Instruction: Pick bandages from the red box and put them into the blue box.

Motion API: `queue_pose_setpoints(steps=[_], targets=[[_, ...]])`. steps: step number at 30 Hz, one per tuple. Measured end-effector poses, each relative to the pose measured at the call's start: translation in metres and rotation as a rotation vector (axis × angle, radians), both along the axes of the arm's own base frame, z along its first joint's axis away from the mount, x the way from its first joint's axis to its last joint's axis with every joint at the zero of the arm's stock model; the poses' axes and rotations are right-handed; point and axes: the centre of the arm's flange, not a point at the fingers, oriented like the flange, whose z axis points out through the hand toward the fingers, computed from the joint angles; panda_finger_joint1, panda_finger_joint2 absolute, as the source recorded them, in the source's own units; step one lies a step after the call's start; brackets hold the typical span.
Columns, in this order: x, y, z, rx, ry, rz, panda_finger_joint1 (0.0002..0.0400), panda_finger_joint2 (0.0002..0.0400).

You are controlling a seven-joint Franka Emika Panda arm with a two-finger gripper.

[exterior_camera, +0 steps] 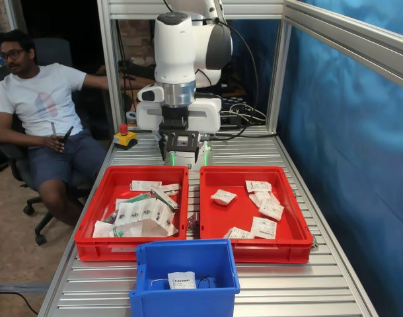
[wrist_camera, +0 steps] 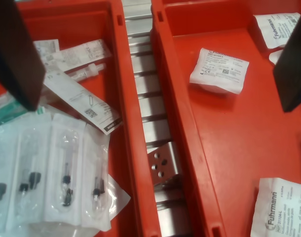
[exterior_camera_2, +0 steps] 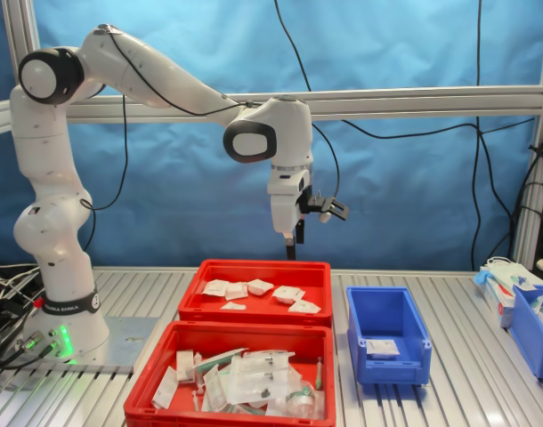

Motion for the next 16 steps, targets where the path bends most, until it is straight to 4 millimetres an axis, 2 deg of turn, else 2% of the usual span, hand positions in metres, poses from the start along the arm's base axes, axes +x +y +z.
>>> queue_pose_setpoints(steps=[16], targets=[[0.0001,0.008,-0.0002,0.0,0.002,0.015,0.04,0.04]])
